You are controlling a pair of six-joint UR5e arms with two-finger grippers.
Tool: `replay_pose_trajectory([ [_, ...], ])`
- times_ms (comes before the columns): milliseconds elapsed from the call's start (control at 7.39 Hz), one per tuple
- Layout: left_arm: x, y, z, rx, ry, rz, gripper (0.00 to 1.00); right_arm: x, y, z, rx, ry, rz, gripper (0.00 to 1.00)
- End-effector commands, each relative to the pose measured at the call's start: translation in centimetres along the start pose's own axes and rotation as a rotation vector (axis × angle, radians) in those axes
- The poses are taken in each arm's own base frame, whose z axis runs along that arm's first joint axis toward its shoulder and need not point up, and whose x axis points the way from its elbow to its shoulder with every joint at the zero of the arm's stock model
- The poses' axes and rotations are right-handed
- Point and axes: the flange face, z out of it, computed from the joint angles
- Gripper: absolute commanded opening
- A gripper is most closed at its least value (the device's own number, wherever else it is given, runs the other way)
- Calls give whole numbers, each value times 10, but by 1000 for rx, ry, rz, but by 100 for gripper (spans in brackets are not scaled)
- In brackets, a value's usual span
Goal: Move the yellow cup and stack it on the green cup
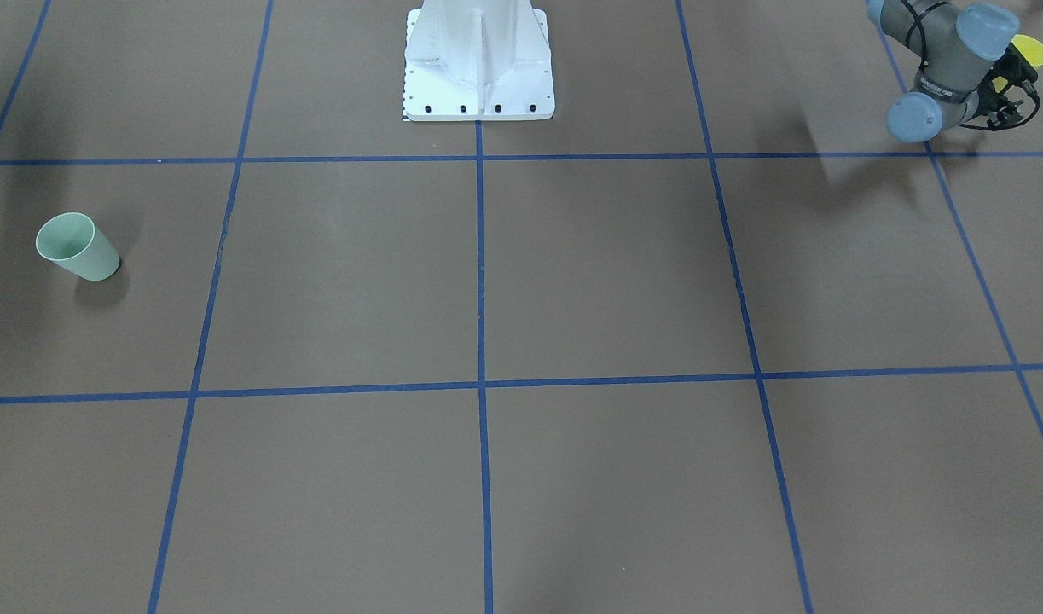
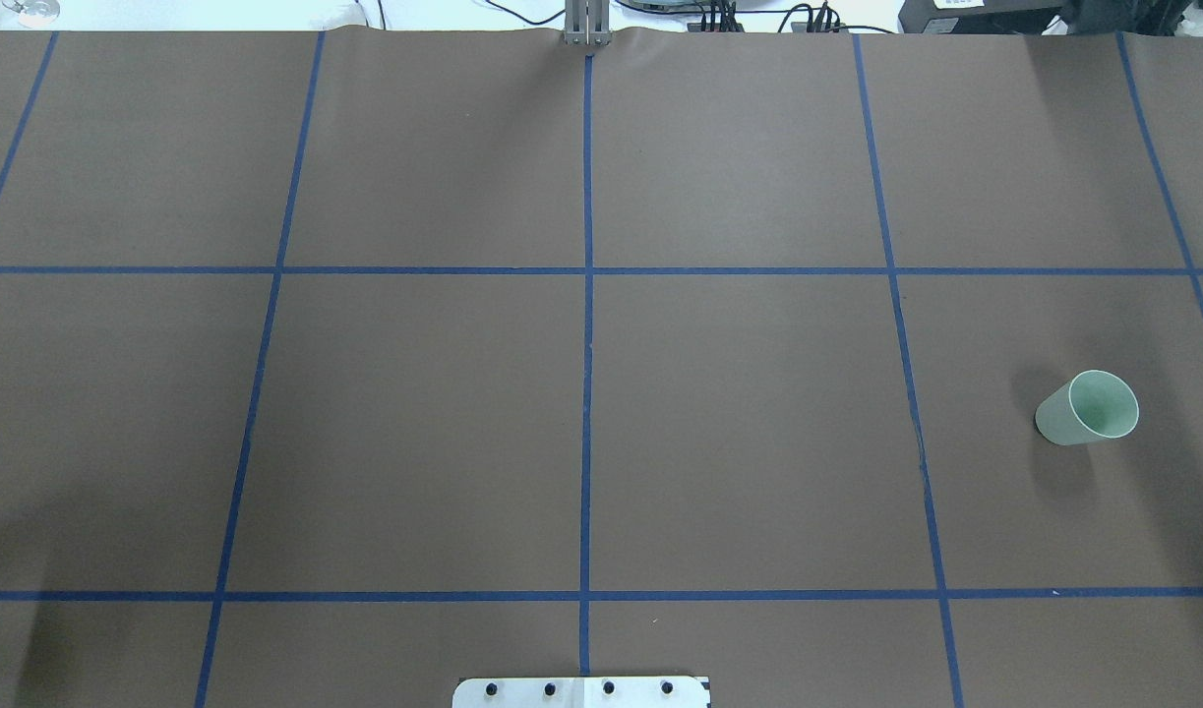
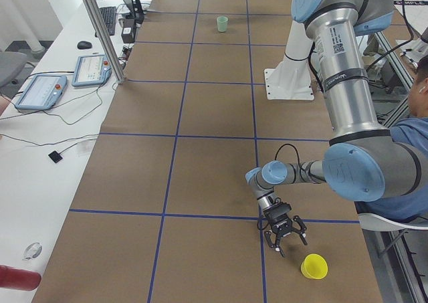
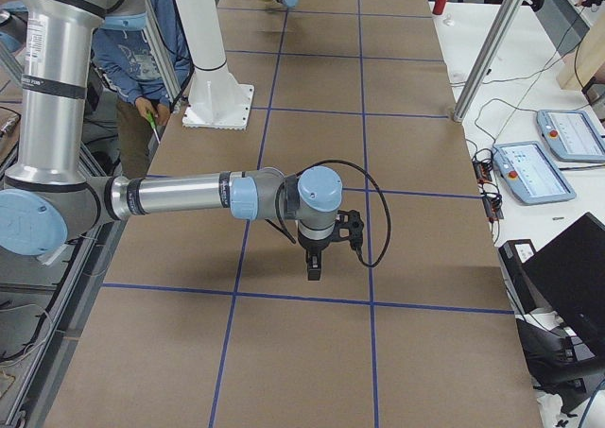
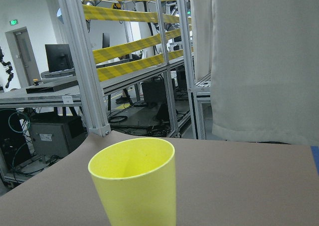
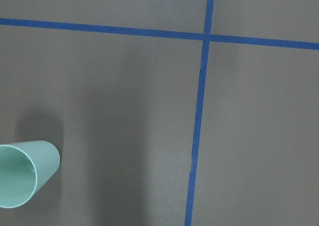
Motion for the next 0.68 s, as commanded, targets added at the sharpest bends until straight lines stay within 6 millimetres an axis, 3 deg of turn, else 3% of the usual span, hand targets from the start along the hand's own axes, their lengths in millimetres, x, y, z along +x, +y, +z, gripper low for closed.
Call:
replay_pose_trajectory([
  [0, -6, 6, 8, 26, 2, -46, 100, -1, 0, 0, 1, -6, -1, 100],
  [541, -6, 16, 39, 42, -30, -60, 100, -5, 6, -1, -1, -17, -3, 100],
])
